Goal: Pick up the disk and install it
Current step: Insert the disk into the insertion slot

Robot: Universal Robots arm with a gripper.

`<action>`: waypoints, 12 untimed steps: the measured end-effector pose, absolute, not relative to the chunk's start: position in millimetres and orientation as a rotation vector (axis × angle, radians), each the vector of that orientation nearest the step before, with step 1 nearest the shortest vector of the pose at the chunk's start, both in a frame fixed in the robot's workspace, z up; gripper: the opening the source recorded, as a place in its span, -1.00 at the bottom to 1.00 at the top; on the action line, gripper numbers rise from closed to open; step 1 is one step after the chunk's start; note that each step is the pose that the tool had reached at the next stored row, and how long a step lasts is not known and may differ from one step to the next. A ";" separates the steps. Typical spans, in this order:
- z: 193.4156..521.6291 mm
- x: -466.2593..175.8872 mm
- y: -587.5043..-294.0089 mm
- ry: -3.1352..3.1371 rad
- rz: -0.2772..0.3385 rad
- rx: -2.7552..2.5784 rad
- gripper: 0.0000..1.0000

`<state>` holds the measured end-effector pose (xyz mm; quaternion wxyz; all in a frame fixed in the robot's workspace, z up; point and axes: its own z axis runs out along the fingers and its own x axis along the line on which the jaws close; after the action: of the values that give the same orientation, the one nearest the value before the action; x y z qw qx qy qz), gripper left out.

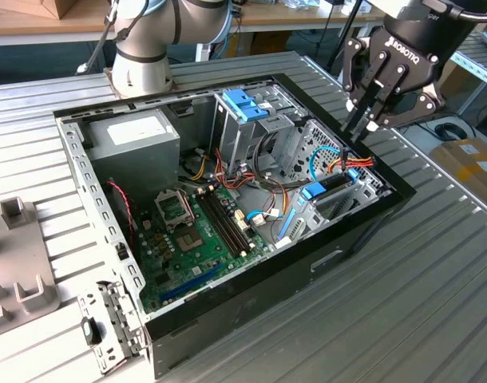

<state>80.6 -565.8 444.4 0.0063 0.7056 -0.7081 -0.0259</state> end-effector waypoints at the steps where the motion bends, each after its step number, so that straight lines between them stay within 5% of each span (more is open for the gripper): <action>1: 443.9 81.7 -565.8 -2.215 -0.083 2.207 -0.64; 3: 442.2 85.6 -565.8 -2.213 -0.088 2.205 -0.64; 4: 441.4 87.5 -565.8 -2.212 -0.090 2.204 -0.80; 12: 432.1 106.5 -565.8 -2.201 -0.113 2.192 -0.80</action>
<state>106.5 -565.8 432.1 0.0166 0.7051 -0.7080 -0.0362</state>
